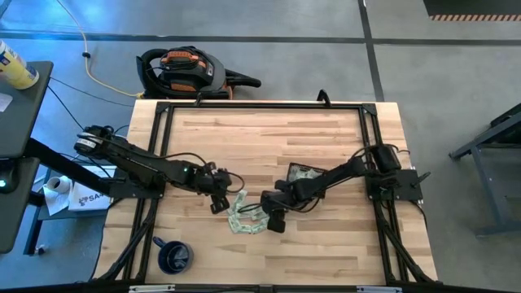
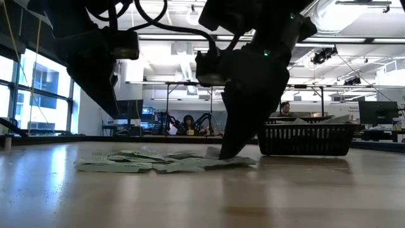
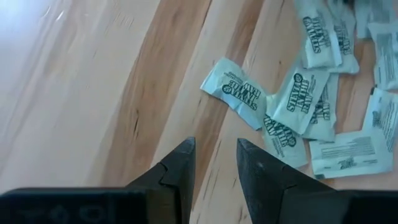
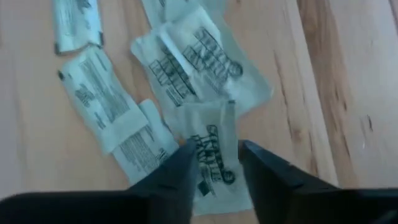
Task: Pick and place Stevia / Truvia into bins
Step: Put the stevia packet into the black bin
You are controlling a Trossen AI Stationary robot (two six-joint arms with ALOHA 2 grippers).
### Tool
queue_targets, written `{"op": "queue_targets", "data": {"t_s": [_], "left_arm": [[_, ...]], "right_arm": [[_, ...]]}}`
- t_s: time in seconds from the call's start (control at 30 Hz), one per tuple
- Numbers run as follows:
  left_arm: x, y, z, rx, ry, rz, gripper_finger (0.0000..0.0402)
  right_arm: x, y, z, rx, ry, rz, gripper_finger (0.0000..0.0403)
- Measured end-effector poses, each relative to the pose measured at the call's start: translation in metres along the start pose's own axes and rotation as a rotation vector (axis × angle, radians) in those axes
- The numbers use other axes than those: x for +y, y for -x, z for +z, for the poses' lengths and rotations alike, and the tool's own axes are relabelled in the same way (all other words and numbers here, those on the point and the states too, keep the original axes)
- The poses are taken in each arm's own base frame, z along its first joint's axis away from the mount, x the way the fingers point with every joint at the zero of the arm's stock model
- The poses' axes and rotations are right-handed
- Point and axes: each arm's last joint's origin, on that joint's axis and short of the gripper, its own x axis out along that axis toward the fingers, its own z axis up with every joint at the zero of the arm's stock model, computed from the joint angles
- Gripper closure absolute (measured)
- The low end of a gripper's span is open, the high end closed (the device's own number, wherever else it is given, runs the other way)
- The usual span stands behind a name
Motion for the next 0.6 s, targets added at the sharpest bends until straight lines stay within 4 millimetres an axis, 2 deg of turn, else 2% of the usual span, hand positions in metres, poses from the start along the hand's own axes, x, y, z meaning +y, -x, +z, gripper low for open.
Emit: {"op": "queue_targets", "data": {"t_s": [0.17, 0.23, 0.37, 0.47, 0.53, 0.6], "left_arm": [[0.0, 0.0, 0.0, 0.0, -0.037, 0.0, 0.025], [0.0, 0.0, 0.0, -0.001, -0.048, 0.0, 0.025], [0.0, 0.0, 0.001, -0.009, -0.049, -0.002, 0.025], [-0.001, 0.0, 0.003, -0.043, -0.042, 0.002, 0.025], [-0.002, -0.003, 0.004, -0.083, -0.03, -0.017, 0.025], [0.001, -0.011, 0.004, -0.09, -0.017, -0.03, 0.025]], "right_arm": [[-0.004, 0.006, 0.001, 0.033, -0.066, 0.037, 0.0379], [-0.004, 0.016, 0.004, 0.017, -0.088, 0.045, 0.0395], [0.001, 0.054, 0.018, -0.048, -0.13, 0.045, 0.0379], [0.002, 0.09, 0.027, -0.093, -0.137, -0.012, 0.0385], [-0.001, 0.114, 0.024, -0.08, -0.141, -0.082, 0.0396], [-0.008, 0.131, 0.01, -0.012, -0.159, -0.188, 0.0397]]}}
